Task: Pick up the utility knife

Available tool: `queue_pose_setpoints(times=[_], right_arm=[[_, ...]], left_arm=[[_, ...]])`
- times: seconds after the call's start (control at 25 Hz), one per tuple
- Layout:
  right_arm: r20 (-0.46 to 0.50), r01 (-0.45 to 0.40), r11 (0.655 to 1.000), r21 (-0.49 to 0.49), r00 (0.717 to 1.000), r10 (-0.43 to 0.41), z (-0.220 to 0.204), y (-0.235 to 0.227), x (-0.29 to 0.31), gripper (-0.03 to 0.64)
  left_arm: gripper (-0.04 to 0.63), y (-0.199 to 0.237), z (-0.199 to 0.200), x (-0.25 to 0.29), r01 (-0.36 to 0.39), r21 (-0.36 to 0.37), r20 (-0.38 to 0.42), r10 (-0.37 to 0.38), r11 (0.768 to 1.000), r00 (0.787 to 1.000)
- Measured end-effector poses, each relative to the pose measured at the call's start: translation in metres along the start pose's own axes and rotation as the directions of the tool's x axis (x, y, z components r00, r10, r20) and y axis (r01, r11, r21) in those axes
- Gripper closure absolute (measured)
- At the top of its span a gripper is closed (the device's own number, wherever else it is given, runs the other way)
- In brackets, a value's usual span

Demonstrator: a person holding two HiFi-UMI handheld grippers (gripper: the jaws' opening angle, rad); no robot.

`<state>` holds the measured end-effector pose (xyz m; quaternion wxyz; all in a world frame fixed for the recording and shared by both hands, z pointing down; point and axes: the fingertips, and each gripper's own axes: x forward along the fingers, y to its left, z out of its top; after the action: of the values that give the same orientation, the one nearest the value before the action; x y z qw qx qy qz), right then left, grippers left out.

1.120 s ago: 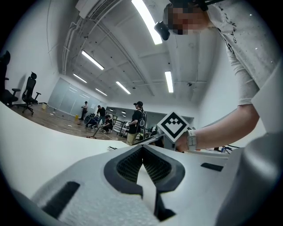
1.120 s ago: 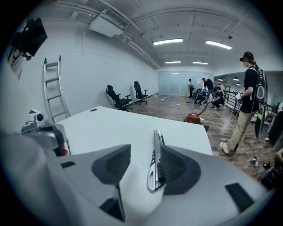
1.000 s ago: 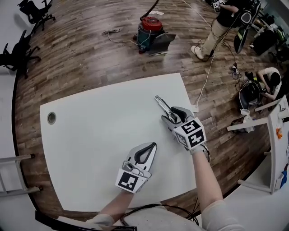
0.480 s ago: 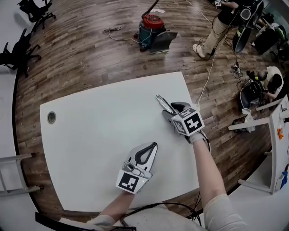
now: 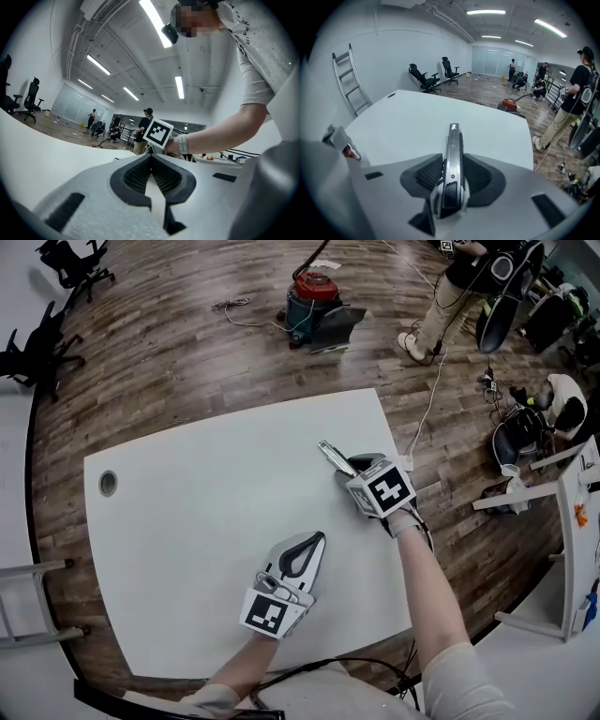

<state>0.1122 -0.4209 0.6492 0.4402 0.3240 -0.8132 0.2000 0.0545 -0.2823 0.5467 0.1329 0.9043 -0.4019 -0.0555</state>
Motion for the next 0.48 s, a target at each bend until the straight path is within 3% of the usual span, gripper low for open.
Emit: queue_pose_setpoints(times=[0.08, 0.28, 0.48], right_arm=[[0.001, -0.012, 1.0, 0.009, 1.0, 0.012, -0.004, 0.005, -0.002, 0.471], [0.033, -0.013, 1.0, 0.02, 0.999, 0.013, -0.015, 0.014, -0.009, 0.472], [0.092, -0.06, 0.995, 0.081, 0.994, 0.052, -0.021, 0.029, -0.022, 0.474]], left_arm=[[0.588, -0.002, 0.0, 0.0, 0.003, -0.009, 0.003, -0.003, 1.0, 1.0], [0.588, 0.005, 0.003, -0.002, -0.003, 0.049, 0.028, 0.002, 0.999, 1.0], [0.588, 0.007, 0.005, -0.005, -0.029, 0.022, 0.016, 0.028, 0.999, 0.999]])
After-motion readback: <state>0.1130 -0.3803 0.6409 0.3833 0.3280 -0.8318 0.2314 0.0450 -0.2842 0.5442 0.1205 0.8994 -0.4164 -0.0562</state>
